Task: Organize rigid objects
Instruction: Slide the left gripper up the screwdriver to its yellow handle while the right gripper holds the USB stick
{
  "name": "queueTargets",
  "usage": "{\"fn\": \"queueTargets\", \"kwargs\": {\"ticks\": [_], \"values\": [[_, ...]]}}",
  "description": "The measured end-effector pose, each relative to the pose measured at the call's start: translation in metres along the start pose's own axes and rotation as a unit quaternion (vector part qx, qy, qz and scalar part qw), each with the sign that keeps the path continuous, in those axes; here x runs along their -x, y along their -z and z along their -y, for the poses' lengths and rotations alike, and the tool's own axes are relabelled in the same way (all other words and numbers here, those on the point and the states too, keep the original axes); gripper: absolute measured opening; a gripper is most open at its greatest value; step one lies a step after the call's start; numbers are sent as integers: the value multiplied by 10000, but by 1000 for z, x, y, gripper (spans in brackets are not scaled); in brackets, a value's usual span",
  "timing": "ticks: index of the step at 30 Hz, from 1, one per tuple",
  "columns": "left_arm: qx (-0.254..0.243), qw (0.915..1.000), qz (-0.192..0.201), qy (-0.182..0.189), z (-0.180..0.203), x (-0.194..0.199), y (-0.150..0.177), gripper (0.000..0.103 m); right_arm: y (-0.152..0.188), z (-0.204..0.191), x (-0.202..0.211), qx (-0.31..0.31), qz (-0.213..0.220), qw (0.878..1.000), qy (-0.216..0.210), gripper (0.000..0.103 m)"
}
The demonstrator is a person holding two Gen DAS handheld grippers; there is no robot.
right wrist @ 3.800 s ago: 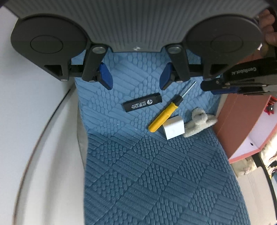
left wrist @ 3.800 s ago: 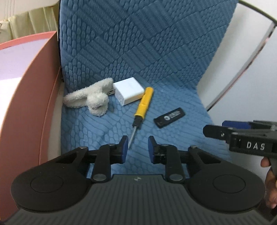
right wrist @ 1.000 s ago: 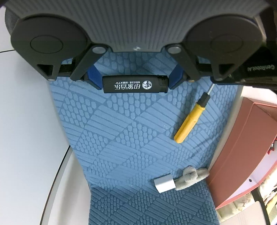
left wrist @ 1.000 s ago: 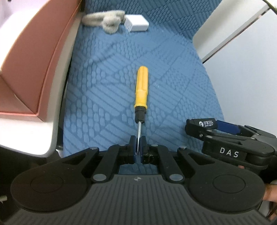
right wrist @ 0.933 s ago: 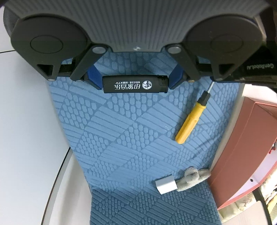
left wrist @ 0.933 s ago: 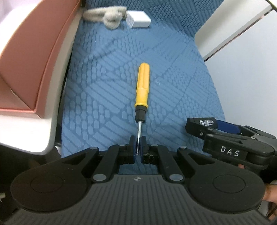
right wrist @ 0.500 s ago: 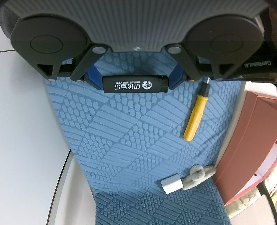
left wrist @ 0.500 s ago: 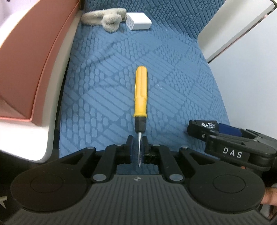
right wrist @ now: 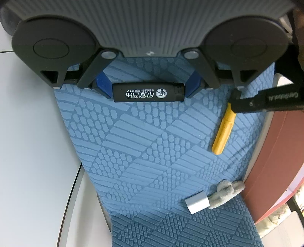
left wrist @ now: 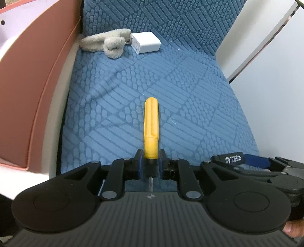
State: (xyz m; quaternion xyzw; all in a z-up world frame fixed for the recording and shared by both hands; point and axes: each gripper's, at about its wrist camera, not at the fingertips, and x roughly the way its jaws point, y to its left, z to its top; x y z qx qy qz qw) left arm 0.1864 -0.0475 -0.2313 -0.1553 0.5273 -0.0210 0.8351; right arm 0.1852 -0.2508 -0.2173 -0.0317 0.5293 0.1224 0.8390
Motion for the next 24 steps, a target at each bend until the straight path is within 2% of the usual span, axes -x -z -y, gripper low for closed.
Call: {"fn": "queueTargets", "kwargs": {"ticks": [6, 12, 15, 22, 24], "values": [[-274, 9994, 159, -98, 11, -5, -4, 18, -2, 0, -6, 83, -17, 10000, 15, 85], [-294, 9993, 197, -98, 14, -9, -10, 20, -6, -3, -10, 188, 9, 9998, 12, 85], [-227, 9995, 165, -152, 14, -14, -13, 24, -7, -4, -12, 224, 27, 9997, 27, 85], [-123, 9995, 252, -120, 14, -20, -17, 24, -9, -7, -17, 388, 84, 9992, 108, 85], [-166, 9993, 281, -161, 15, -21, -19, 21, -8, -9, -18, 447, 101, 9989, 139, 85]]}}
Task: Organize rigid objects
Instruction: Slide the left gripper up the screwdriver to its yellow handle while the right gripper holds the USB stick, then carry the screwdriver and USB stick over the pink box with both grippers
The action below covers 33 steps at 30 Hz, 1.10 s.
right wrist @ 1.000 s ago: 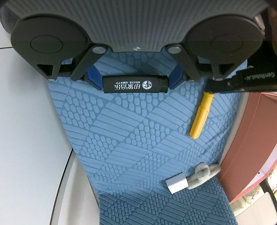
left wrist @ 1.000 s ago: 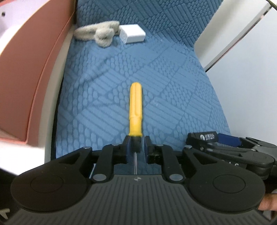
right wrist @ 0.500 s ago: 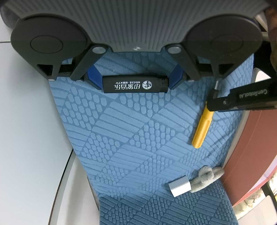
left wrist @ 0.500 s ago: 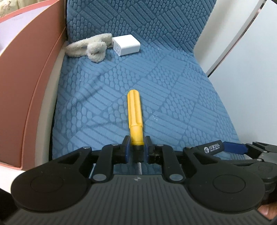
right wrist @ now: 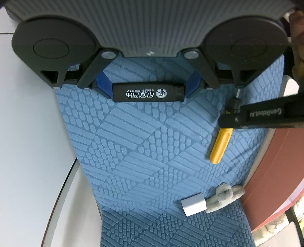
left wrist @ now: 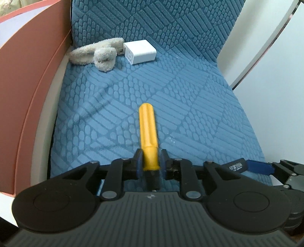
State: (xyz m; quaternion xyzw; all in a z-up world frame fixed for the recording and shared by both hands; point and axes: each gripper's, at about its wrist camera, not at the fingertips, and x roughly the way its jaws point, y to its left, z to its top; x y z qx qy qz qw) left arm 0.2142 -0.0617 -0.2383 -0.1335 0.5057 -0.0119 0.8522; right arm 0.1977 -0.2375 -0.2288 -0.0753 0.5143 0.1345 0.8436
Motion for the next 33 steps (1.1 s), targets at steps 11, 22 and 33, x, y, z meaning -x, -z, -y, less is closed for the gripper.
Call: {"fn": "queueTargets", "kwargs": {"ticks": [11, 22, 33], "values": [[-11, 9996, 265, -43, -4, 18, -6, 19, -3, -9, 6, 155, 124, 9998, -82, 85], [178, 9990, 367, 207, -10, 63, -7, 19, -8, -19, 49, 152, 477, 9987, -15, 85], [278, 9972, 524, 451, -22, 125, -5, 19, -7, -44, 107, 134, 905, 9958, -91, 85]]}}
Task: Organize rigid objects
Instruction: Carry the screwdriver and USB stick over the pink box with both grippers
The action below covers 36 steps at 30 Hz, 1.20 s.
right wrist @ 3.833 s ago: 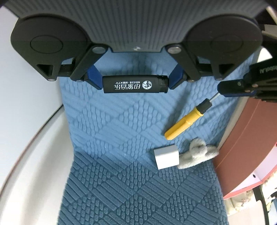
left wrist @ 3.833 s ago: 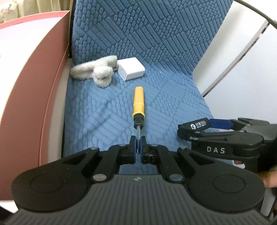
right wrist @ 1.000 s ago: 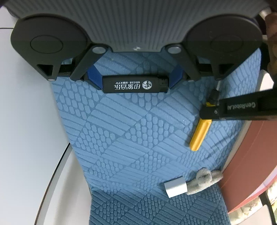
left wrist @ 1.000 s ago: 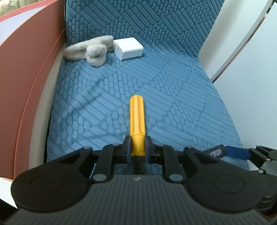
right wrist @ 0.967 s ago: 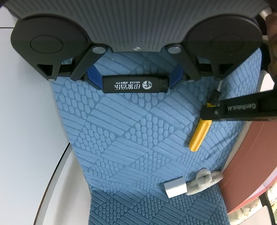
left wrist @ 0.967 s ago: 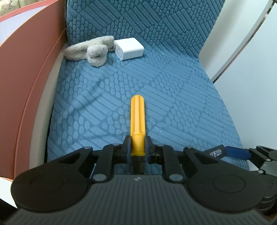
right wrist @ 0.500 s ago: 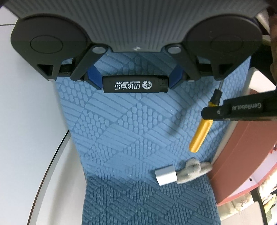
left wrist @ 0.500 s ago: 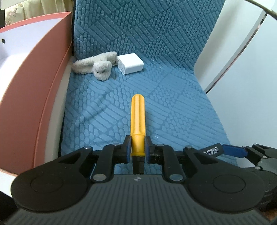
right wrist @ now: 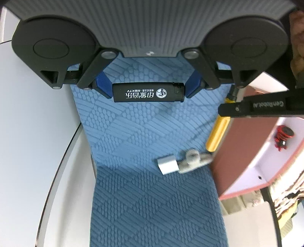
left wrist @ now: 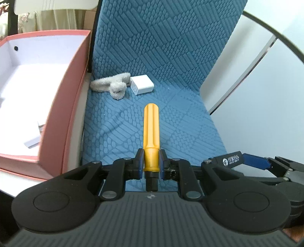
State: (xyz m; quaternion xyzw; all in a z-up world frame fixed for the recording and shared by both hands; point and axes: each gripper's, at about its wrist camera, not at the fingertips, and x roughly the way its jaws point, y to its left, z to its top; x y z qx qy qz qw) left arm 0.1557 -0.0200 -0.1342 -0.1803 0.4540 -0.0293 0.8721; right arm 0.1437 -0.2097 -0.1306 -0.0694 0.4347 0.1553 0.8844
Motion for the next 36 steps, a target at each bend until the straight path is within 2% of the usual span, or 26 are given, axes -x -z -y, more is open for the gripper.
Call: {"fn": "queueTargets", "kwargs": {"ticks": [14, 23, 36], "values": [[53, 9992, 323, 232, -11, 68, 1, 19, -18, -40, 45, 162, 436, 9987, -185, 85], [156, 9980, 610, 52, -34, 96, 0, 19, -34, -76, 51, 393, 620, 9965, -393, 85], [695, 9926, 946, -308, -98, 141, -4, 19, -54, -144, 46, 794, 701, 9899, -943, 85]]}}
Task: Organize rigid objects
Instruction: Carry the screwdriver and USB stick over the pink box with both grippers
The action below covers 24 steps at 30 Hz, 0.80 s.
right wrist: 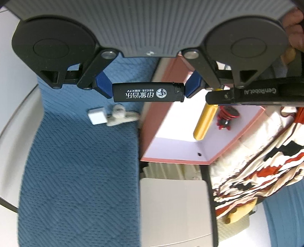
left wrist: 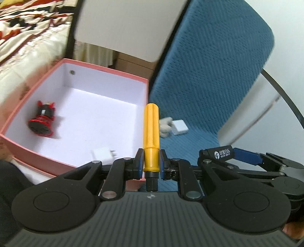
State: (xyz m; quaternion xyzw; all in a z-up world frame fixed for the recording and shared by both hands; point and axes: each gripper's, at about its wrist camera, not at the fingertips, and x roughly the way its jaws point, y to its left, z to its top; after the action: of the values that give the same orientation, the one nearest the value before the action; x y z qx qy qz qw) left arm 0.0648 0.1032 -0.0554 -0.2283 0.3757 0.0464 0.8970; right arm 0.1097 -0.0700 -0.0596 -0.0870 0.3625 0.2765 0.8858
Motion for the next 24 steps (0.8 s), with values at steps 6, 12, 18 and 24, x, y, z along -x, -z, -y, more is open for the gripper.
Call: {"fn": "queueTargets", "kwargs": {"ticks": [6, 12, 18, 24], "values": [[193, 9997, 22, -153, -27, 2, -7, 19, -8, -20, -15, 164, -91, 9996, -222, 85], [349, 9991, -47, -233, -48, -12, -14, 19, -18, -34, -37, 321, -194, 9987, -335, 85], [513, 9980, -160, -331, -75, -30, -27, 19, -27, -46, -67, 429, -371, 9975, -420, 85], [676, 9960, -343, -469, -105, -57, -42, 19, -35, -58, -101, 585, -578, 9955, -471, 85]]}}
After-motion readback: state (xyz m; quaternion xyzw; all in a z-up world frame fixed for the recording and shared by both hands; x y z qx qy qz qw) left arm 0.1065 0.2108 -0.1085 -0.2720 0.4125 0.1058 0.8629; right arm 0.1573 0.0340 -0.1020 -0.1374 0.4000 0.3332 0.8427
